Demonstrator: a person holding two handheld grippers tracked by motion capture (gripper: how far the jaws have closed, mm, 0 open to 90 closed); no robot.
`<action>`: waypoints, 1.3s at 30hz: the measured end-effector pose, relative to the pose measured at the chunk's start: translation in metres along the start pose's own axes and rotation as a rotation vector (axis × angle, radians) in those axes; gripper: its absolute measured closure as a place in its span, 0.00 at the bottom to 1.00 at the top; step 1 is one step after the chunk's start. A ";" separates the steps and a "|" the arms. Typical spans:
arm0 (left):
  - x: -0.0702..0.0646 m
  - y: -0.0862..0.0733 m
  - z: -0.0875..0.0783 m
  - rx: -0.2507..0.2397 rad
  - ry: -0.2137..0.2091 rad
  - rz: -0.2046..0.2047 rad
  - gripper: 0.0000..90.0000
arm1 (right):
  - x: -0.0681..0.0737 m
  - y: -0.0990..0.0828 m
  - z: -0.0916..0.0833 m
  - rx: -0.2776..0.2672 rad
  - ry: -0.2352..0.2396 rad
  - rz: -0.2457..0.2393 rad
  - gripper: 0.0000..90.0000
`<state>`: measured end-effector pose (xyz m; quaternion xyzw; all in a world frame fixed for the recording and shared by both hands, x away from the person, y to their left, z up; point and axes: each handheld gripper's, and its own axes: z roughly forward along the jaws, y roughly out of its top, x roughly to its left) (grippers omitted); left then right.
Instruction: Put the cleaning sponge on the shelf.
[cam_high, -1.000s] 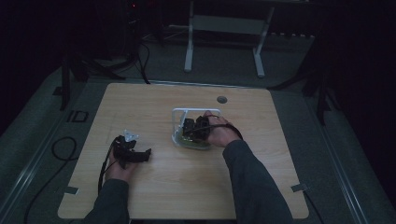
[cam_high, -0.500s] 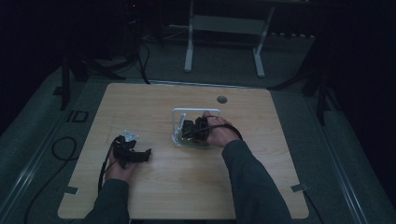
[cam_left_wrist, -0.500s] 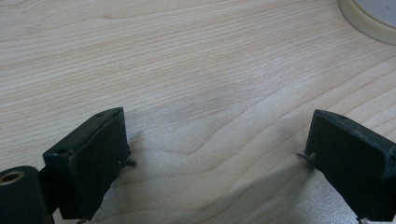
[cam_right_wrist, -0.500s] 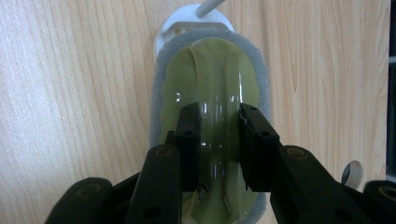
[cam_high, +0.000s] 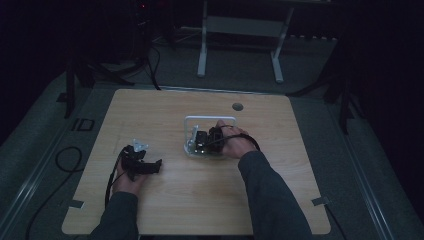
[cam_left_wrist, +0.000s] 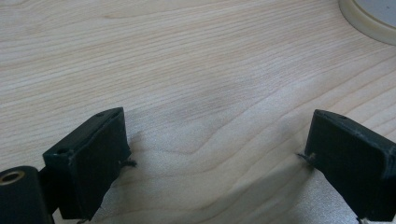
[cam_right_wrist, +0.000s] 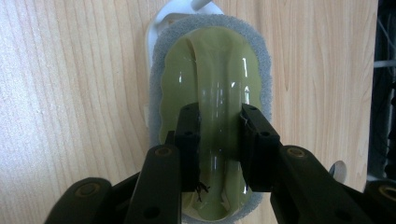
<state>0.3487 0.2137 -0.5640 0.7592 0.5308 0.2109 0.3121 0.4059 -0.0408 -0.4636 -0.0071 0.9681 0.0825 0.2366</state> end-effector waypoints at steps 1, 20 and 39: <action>0.000 0.000 0.000 0.000 0.000 0.000 0.07 | 0.000 0.000 0.000 -0.002 -0.002 -0.004 0.79; 0.000 0.000 0.000 0.000 0.000 0.000 0.07 | 0.004 -0.001 0.004 0.026 -0.047 -0.043 0.78; 0.000 0.000 0.000 0.000 0.000 0.000 0.07 | 0.003 -0.004 0.003 0.005 -0.079 0.000 0.64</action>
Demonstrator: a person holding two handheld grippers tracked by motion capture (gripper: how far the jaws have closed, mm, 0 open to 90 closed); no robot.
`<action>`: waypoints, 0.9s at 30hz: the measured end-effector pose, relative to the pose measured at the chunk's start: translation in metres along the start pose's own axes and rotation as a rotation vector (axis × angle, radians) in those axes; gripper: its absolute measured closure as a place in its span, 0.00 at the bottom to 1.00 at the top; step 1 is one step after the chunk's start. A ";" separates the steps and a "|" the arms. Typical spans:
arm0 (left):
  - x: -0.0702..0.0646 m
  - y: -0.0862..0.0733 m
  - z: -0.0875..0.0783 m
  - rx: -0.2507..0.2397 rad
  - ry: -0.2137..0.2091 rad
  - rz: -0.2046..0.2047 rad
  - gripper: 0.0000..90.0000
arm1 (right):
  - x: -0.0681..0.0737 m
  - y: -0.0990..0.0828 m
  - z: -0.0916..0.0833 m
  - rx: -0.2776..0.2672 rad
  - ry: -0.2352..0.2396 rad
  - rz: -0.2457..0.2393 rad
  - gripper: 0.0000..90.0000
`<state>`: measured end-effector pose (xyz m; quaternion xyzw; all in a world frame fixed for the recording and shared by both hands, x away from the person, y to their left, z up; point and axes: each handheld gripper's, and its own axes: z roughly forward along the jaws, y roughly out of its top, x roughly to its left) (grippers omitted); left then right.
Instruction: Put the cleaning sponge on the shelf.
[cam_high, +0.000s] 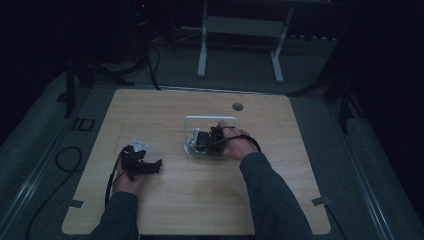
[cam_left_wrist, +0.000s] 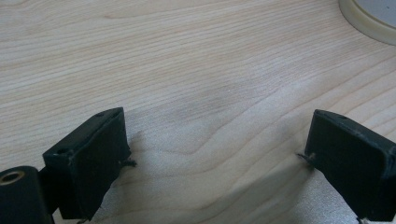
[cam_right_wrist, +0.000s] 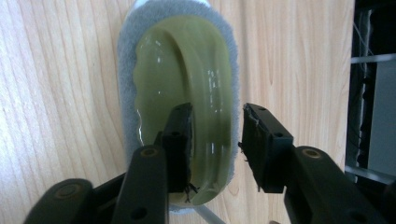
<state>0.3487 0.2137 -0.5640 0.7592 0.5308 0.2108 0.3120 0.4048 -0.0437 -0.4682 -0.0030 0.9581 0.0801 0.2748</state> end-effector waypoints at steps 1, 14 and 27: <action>0.000 0.000 0.000 0.000 0.000 0.000 0.07 | 0.000 0.000 -0.001 -0.010 -0.003 0.003 0.62; 0.000 0.000 0.000 0.001 0.000 0.000 0.07 | -0.002 -0.005 -0.020 -0.106 0.004 0.091 0.53; 0.000 0.000 0.000 0.001 -0.001 0.000 0.07 | 0.005 -0.012 -0.038 -0.264 0.098 0.293 0.62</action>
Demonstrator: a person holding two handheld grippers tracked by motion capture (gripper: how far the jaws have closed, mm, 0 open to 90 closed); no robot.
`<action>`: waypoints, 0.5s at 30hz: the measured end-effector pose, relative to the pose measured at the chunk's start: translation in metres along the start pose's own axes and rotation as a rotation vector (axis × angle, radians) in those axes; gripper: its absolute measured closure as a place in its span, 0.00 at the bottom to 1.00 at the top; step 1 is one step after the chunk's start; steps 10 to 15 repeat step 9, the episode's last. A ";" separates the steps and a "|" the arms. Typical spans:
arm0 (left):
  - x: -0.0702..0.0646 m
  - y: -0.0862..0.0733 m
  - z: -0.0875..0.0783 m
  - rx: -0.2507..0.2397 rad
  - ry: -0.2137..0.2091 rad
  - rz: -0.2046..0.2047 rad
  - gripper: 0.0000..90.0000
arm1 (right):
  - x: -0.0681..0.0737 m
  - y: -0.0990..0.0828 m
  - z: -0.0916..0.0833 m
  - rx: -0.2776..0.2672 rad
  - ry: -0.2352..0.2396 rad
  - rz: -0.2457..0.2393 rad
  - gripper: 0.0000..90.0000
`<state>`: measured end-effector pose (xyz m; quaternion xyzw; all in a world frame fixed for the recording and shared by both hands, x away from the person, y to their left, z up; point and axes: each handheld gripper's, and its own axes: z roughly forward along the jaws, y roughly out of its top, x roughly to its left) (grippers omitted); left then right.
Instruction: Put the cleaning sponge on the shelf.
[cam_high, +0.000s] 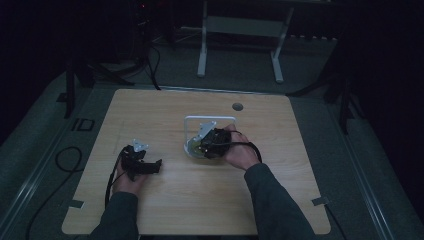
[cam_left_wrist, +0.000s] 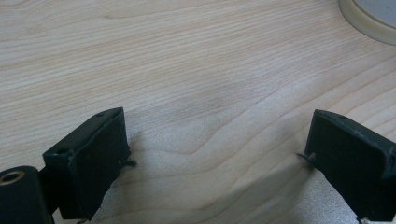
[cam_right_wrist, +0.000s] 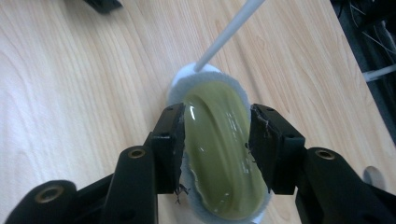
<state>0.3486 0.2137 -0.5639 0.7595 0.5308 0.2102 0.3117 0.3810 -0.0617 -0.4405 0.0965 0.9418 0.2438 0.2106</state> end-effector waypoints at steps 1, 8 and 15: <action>0.000 0.000 0.000 0.000 0.000 0.000 0.07 | 0.000 -0.001 -0.002 -0.010 0.004 0.012 0.63; 0.000 0.000 0.000 0.000 0.000 -0.001 0.07 | 0.008 -0.004 -0.010 -0.058 0.024 0.043 0.65; 0.000 0.000 0.000 0.000 0.000 -0.001 0.07 | 0.012 -0.005 -0.013 -0.066 0.034 0.053 0.65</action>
